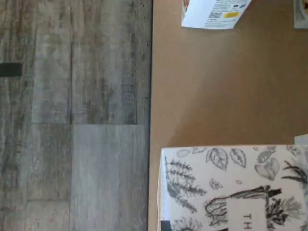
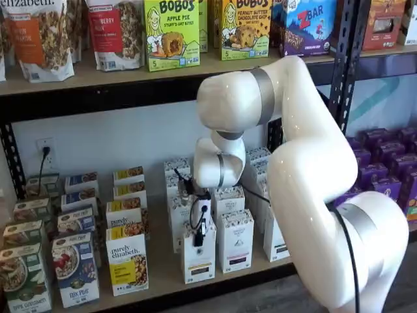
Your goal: Pick up the white box with a yellow strip in the middle, on the bottom shelf, the fourth box from the left
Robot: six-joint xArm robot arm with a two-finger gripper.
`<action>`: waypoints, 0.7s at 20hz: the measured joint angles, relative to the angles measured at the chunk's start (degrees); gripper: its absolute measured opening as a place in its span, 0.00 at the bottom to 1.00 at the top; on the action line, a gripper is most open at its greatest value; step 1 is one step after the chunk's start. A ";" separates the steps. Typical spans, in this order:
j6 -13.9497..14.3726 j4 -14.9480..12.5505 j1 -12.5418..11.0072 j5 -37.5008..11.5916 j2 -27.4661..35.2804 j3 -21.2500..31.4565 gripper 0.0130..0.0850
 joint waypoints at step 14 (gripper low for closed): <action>-1.07 1.70 0.98 -3.55 -7.03 10.75 0.44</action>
